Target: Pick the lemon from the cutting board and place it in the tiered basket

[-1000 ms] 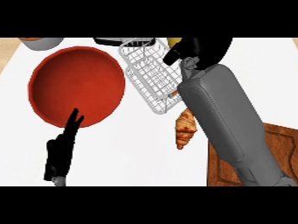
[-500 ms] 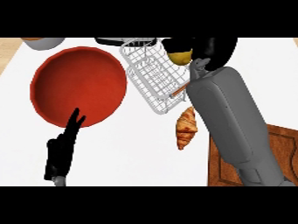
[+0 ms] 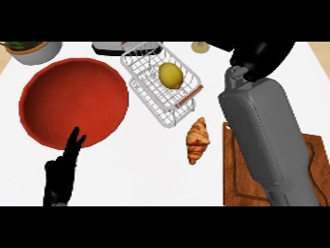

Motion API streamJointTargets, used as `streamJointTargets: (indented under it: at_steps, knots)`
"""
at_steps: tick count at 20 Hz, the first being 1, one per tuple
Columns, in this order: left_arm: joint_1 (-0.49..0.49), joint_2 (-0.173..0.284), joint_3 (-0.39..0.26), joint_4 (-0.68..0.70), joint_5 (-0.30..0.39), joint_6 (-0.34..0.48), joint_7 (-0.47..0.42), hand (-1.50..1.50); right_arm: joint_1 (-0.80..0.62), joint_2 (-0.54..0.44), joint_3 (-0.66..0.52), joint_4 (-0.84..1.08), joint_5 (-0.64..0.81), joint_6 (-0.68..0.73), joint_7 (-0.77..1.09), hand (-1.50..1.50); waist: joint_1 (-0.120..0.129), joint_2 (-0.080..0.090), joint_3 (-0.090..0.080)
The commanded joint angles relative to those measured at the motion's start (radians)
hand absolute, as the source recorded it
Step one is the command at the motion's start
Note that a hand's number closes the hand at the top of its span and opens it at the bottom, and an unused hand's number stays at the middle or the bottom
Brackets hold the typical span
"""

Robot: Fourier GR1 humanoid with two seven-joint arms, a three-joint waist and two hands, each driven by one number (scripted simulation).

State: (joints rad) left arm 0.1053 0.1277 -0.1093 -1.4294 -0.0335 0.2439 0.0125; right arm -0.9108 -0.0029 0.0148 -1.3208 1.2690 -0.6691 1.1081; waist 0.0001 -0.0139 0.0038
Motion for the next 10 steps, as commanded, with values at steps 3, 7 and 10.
streamJointTargets:
  at_steps: [3,7,10]
  knots:
    - [0.063,0.013,0.031,0.024,0.034,-0.018,-0.011,0.0,0.129,0.003,-0.057,-0.267,0.135,0.005,0.232,-1.5,-0.06,-0.018,-0.005]
    - [0.08,0.004,0.029,0.011,0.029,-0.004,0.002,0.0,0.258,0.003,-0.036,-0.502,0.148,0.09,0.259,-1.5,-0.079,-0.025,-0.004]
    - [0.079,0.008,0.024,-0.014,0.017,0.004,0.0,0.0,0.378,0.003,0.01,-0.682,0.131,0.158,0.259,-1.5,-0.093,-0.029,-0.004]
